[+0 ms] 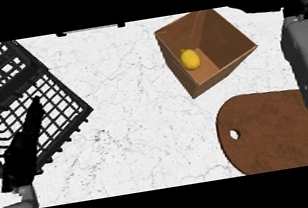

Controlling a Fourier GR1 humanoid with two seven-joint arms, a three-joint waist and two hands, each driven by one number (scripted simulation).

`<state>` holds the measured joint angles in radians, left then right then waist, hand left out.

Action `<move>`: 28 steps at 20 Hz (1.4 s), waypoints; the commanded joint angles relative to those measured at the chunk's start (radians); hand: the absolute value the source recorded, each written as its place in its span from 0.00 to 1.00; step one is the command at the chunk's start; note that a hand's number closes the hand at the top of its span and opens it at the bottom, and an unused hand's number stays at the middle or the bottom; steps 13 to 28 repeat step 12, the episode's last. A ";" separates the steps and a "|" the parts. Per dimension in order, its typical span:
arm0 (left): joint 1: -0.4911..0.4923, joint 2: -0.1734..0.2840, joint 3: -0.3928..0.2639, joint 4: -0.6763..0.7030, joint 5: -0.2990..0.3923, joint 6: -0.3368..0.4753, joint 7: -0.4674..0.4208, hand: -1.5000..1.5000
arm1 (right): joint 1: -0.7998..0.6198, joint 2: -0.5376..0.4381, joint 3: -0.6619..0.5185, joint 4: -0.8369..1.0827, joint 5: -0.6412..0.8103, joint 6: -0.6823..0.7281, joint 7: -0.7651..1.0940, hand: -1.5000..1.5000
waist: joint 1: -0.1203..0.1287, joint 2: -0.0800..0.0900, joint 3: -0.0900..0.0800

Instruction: Pick the lemon from the cutting board and place it in the cardboard box

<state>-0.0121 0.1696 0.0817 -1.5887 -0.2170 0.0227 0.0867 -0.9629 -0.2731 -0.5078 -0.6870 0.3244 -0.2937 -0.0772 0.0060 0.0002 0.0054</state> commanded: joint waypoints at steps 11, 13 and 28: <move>0.065 -0.030 -0.027 -0.047 -0.019 0.002 0.025 0.50 | 0.303 -0.390 -0.217 0.022 -0.257 0.395 -0.171 0.00 | -0.004 0.002 -0.004; 0.036 -0.007 -0.008 -0.019 -0.008 -0.018 0.023 0.50 | 0.292 -0.429 -0.202 0.042 -0.246 0.416 -0.158 0.00 | -0.002 0.003 -0.004; 0.036 -0.007 -0.008 -0.019 -0.008 -0.018 0.023 0.50 | 0.292 -0.429 -0.202 0.042 -0.246 0.416 -0.158 0.00 | -0.002 0.003 -0.004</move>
